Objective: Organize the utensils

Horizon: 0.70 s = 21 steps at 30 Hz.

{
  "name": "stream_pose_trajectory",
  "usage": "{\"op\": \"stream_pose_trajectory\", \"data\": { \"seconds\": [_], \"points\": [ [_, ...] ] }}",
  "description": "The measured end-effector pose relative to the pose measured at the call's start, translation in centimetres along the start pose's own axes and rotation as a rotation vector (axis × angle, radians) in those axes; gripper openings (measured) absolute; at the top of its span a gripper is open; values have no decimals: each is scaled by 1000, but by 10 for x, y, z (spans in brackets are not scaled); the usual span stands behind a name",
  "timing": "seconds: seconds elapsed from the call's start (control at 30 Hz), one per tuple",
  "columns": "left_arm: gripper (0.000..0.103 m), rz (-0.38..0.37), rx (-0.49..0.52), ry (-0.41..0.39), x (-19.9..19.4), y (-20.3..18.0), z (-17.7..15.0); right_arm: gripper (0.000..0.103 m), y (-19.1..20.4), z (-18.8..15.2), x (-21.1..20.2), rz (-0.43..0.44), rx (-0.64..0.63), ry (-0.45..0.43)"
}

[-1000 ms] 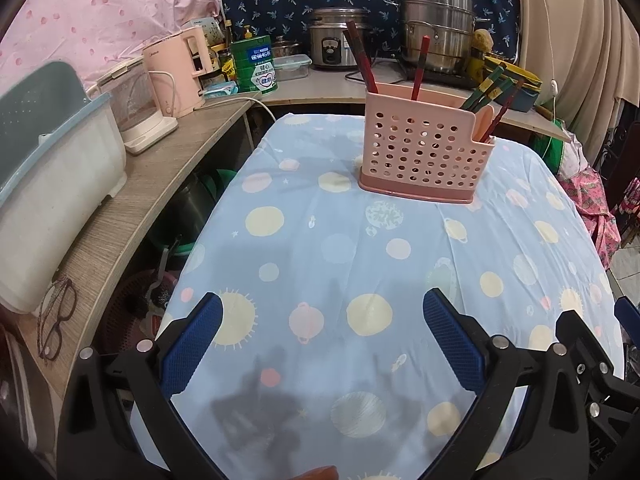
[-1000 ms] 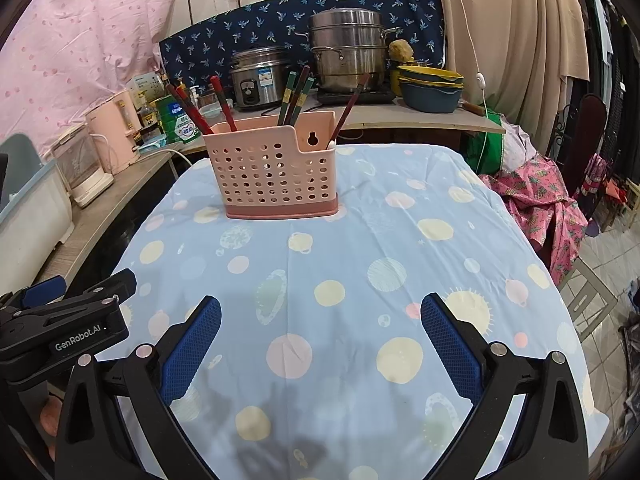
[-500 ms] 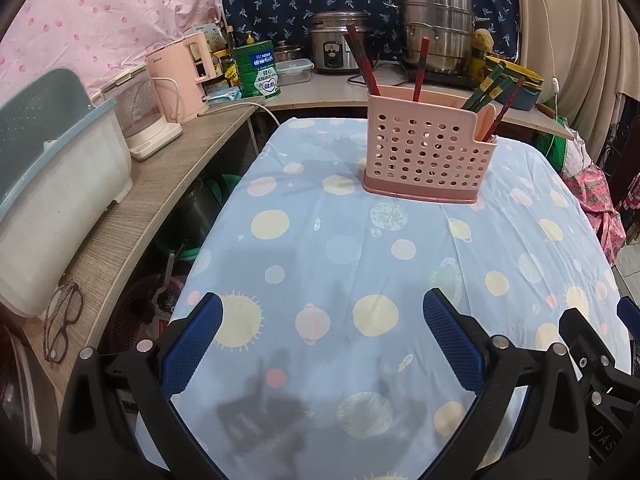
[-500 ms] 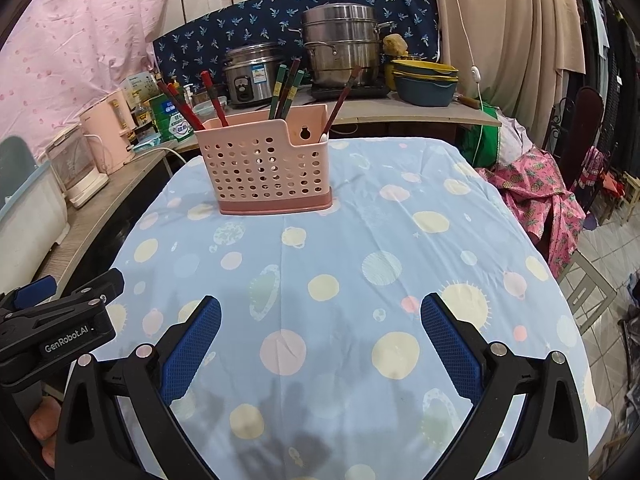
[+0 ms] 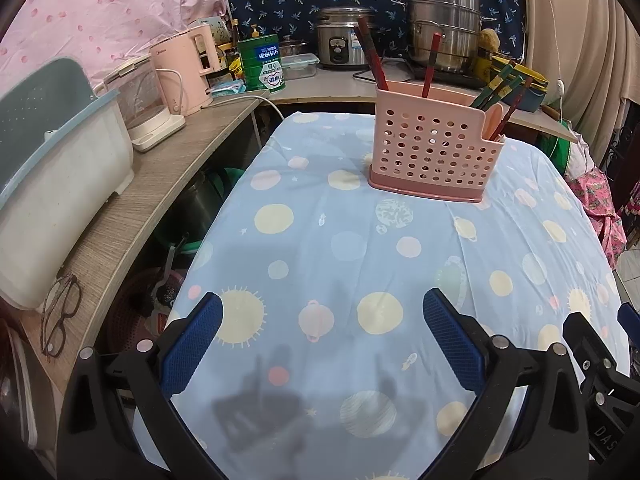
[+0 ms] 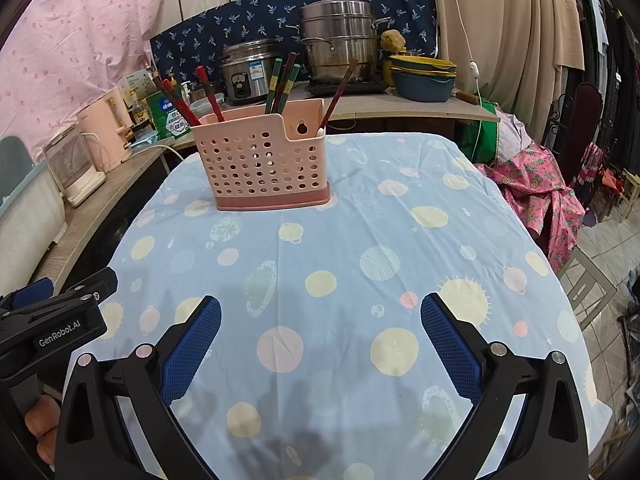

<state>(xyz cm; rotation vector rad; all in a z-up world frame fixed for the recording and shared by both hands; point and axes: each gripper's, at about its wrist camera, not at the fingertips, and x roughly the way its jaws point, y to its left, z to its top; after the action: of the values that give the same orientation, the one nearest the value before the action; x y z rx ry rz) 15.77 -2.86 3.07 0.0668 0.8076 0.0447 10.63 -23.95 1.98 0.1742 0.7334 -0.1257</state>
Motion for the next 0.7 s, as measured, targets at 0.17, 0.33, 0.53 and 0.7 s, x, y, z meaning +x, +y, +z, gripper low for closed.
{"op": "stream_pose_trajectory", "data": {
  "seconds": [0.17,0.33,0.53,0.7],
  "points": [
    [96,0,0,-1,0,0,0,96,0,0,0,-2,2,-2],
    [96,0,0,0,0,0,0,96,-2,-2,2,-5,5,-1],
    [96,1,-1,2,1,1,0,96,-2,-2,2,-5,5,-2],
    [96,1,-2,2,1,1,0,96,-2,-2,2,-5,5,-1]
  ]
}}
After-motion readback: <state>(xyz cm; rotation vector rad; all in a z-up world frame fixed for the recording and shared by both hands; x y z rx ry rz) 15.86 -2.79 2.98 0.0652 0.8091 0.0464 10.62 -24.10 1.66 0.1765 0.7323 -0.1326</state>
